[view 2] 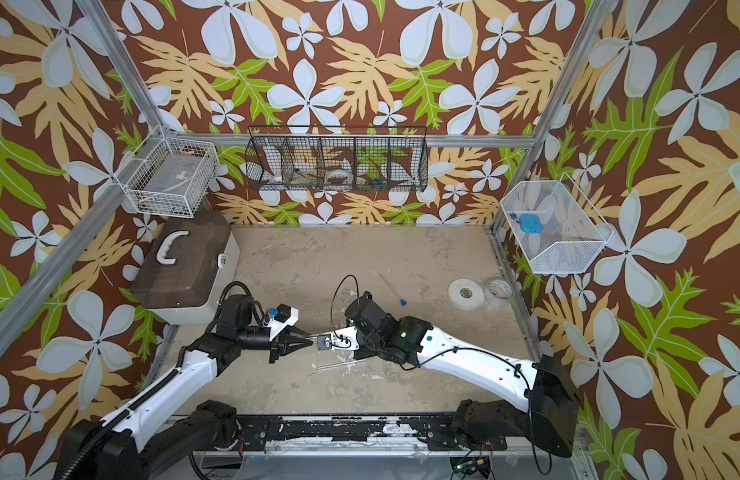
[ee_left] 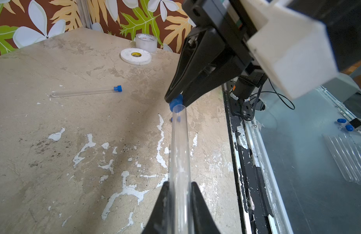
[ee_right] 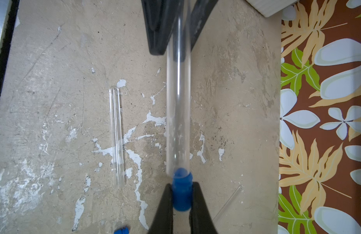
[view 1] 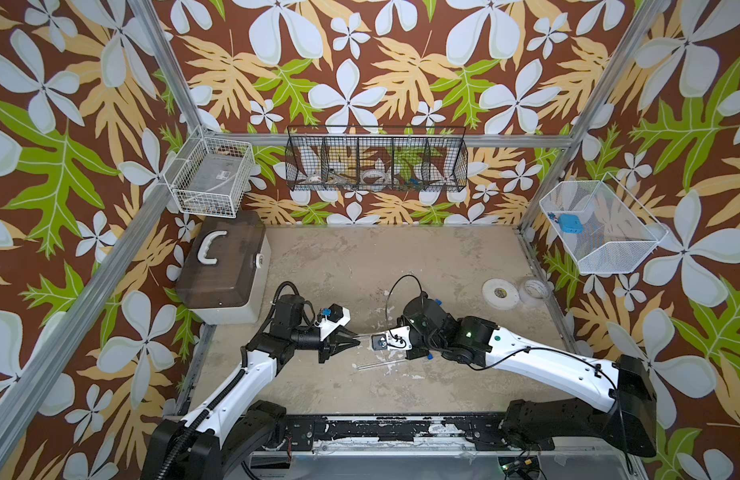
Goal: Insert stoppers into test tubes
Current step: Insert the stopper into the test tube.
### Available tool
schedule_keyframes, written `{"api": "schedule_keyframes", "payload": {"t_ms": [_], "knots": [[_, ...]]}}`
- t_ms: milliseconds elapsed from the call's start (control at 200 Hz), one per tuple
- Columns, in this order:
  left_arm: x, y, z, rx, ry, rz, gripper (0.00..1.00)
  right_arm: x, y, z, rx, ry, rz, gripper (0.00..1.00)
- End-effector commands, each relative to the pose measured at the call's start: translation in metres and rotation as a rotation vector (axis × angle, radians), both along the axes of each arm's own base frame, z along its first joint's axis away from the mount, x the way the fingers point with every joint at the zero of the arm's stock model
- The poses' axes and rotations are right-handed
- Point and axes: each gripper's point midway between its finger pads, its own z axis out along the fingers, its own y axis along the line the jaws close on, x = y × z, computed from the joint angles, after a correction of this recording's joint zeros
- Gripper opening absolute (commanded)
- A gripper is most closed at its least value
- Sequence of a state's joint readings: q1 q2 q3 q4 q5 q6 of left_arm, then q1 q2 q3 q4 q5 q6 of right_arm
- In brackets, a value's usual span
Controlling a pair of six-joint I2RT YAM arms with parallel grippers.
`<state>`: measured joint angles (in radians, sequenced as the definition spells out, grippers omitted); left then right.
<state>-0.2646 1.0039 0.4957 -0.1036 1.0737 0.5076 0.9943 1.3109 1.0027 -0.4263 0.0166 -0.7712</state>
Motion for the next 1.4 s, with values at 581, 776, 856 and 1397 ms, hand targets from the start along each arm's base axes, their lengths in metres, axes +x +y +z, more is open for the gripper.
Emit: {"api": "schedule_keyframes", "payload": {"t_ms": [581,776,856,1397], "knots": [[0.001,-0.002,0.003,-0.01,-0.012,-0.012,0.0,-0.008,0.011,0.006,0.033,0.017,0.047,0.09],[0.0,-0.003,0.005,-0.02,-0.008,-0.023,0.0,-0.012,0.02,0.003,0.034,0.037,0.066,0.09],[-0.001,-0.003,0.006,-0.024,-0.008,-0.026,0.0,-0.013,0.025,0.002,0.031,0.046,0.075,0.09],[-0.008,-0.006,0.016,-0.083,0.022,-0.054,0.0,-0.019,0.035,0.024,0.132,0.041,0.107,0.06]]}}
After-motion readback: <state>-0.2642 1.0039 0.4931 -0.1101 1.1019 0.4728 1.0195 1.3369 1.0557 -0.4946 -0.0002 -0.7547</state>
